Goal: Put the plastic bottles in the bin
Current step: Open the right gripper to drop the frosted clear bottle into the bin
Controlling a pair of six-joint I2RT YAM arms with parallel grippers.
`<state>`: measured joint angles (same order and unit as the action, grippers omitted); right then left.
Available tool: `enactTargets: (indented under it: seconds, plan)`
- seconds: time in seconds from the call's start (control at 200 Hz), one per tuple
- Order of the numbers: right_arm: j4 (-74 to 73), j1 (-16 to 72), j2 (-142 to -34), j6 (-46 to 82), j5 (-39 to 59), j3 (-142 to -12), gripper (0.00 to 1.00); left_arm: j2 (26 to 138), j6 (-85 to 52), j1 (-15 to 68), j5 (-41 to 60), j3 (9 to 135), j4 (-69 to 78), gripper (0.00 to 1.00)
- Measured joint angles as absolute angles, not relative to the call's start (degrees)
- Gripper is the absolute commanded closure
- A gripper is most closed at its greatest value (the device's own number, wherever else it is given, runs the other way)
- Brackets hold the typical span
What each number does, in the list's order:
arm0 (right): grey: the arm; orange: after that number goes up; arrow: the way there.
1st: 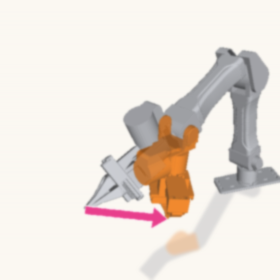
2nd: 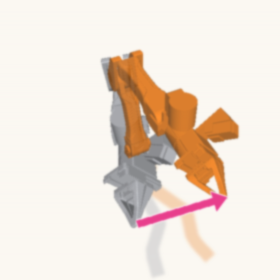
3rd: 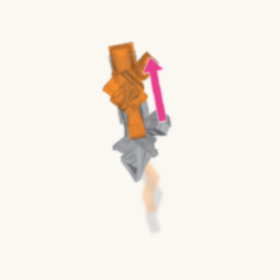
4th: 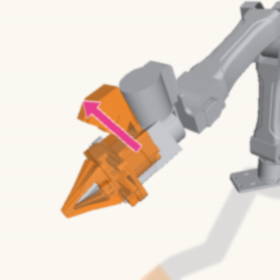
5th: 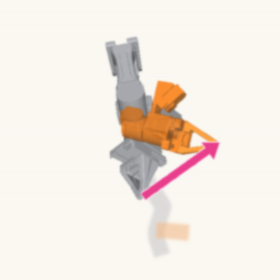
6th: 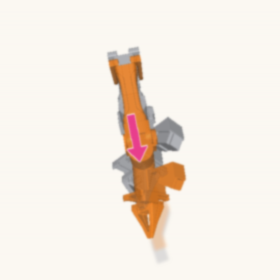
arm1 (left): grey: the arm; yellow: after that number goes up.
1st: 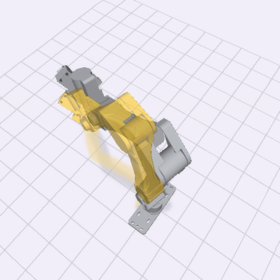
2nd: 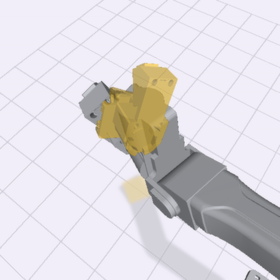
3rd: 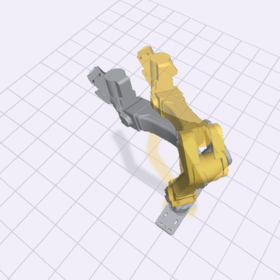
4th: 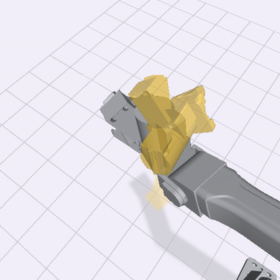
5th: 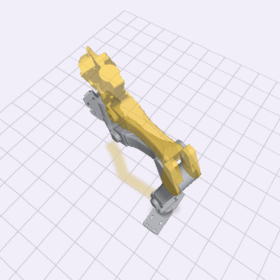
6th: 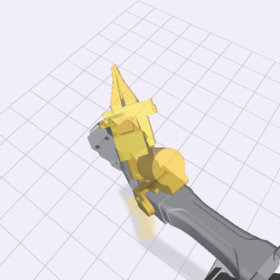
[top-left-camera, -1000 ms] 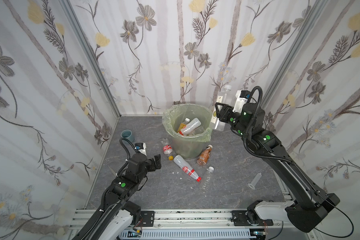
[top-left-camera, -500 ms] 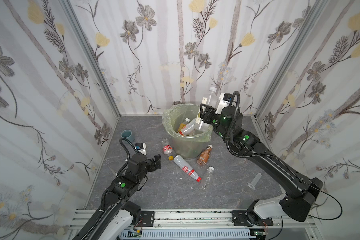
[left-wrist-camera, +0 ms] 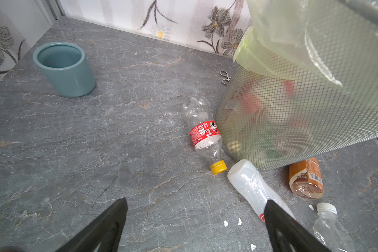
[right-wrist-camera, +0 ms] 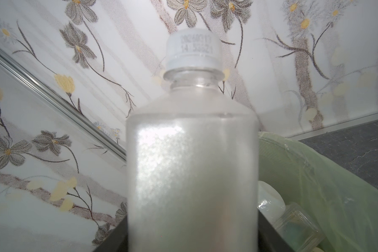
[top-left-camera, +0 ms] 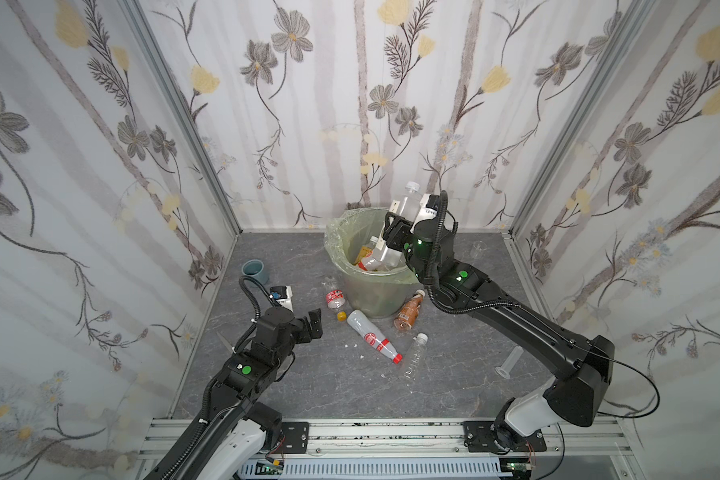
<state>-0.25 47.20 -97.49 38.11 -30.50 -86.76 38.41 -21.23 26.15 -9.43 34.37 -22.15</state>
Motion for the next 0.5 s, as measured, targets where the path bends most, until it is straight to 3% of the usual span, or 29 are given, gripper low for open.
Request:
enactTargets:
  seconds: [0.5]
  plan:
    - [-4.2, 49.7, -98.7, 38.5, -36.9, -82.9, 0.35, 38.6, -21.2, 26.2, -9.4, 34.4, -22.2, 0.0]
